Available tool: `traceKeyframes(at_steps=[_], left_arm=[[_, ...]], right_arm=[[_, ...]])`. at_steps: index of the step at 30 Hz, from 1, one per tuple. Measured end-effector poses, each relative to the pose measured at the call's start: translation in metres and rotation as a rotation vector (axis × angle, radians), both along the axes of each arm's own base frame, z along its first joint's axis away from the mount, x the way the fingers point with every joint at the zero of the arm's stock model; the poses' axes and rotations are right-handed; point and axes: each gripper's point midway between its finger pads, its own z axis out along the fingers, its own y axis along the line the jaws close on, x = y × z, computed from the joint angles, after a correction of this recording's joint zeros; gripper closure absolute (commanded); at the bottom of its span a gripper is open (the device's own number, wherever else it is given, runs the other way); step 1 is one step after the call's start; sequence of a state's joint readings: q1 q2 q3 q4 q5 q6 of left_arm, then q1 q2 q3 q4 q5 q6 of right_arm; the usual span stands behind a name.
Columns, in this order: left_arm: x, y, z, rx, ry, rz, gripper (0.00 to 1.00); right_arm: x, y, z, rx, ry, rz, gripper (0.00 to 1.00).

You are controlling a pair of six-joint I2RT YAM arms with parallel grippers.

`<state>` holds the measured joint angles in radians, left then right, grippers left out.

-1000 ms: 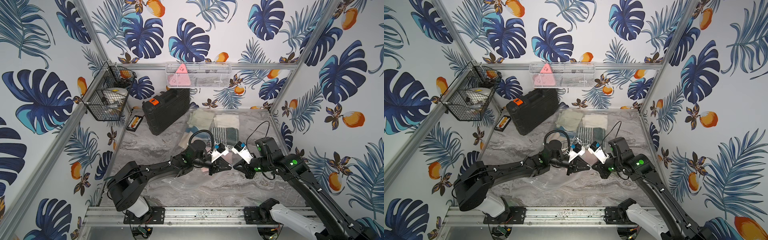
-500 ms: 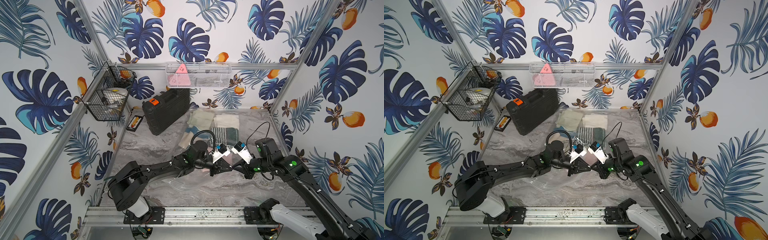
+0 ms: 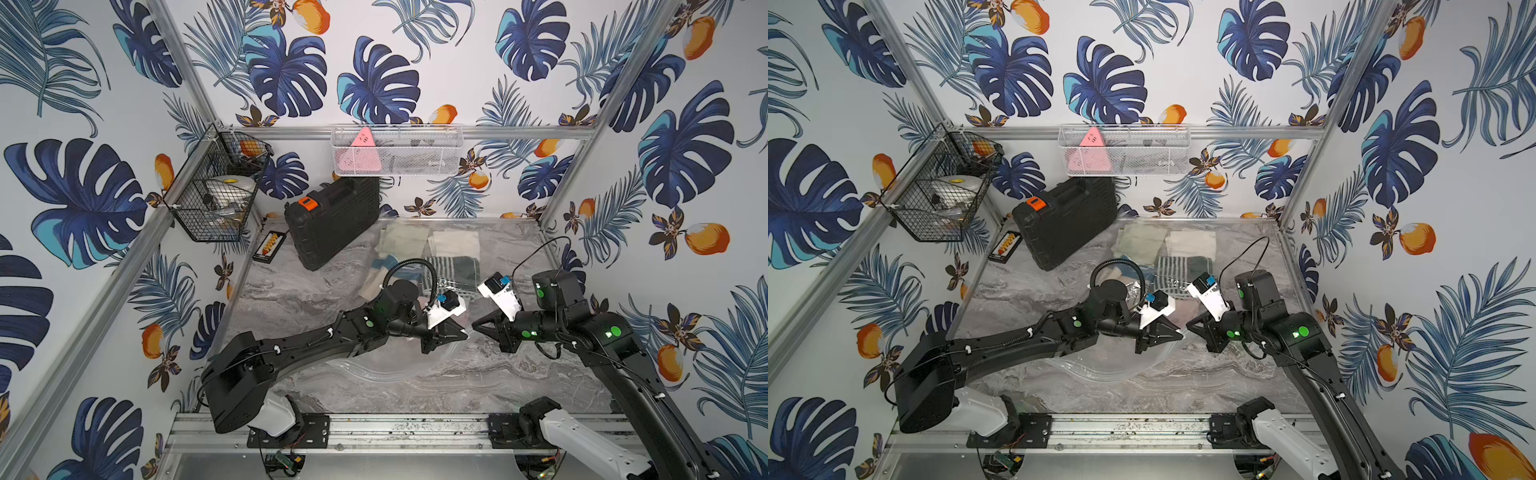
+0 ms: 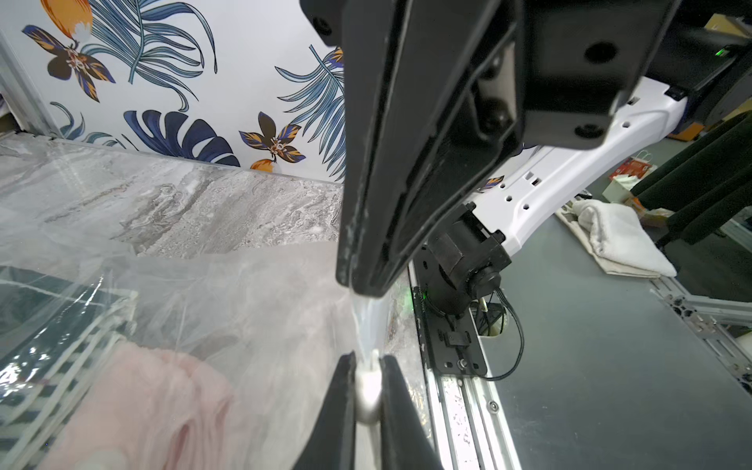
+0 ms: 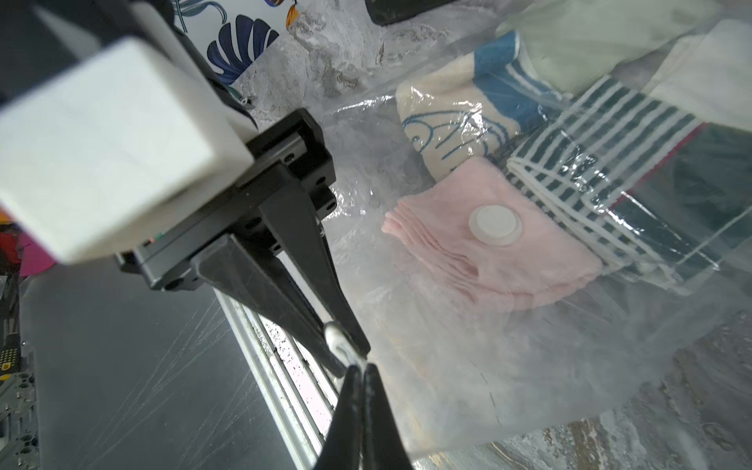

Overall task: Place the folded towel into the vacuum bag
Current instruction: Close the vacuum bag at the center of the board.

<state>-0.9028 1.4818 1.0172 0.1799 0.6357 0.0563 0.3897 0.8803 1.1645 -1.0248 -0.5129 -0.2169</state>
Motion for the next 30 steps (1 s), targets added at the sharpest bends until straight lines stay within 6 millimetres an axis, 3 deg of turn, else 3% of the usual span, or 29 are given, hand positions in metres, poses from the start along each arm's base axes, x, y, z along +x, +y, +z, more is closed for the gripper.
traceKeyframes(at_steps=[9,19,21,25,30], left_arm=[[0.002,0.011,-0.016,0.138,0.012,0.030,1.00],[0.005,0.029,-0.016,0.250,0.023,0.098,1.00],[0.005,0.031,-0.016,0.260,0.019,0.103,0.96],[0.003,0.034,-0.015,0.262,0.023,0.100,0.72],[0.000,0.043,-0.029,0.268,0.093,0.094,0.69]], right_arm=[[0.014,-0.013,0.012,-0.033,-0.053,-0.093,1.00],[0.045,-0.022,0.022,-0.035,-0.083,-0.211,1.00],[0.049,-0.019,0.025,-0.019,-0.077,-0.208,1.00],[0.053,-0.011,0.024,0.008,-0.050,-0.188,1.00],[0.056,-0.009,0.036,0.040,-0.098,-0.188,1.00]])
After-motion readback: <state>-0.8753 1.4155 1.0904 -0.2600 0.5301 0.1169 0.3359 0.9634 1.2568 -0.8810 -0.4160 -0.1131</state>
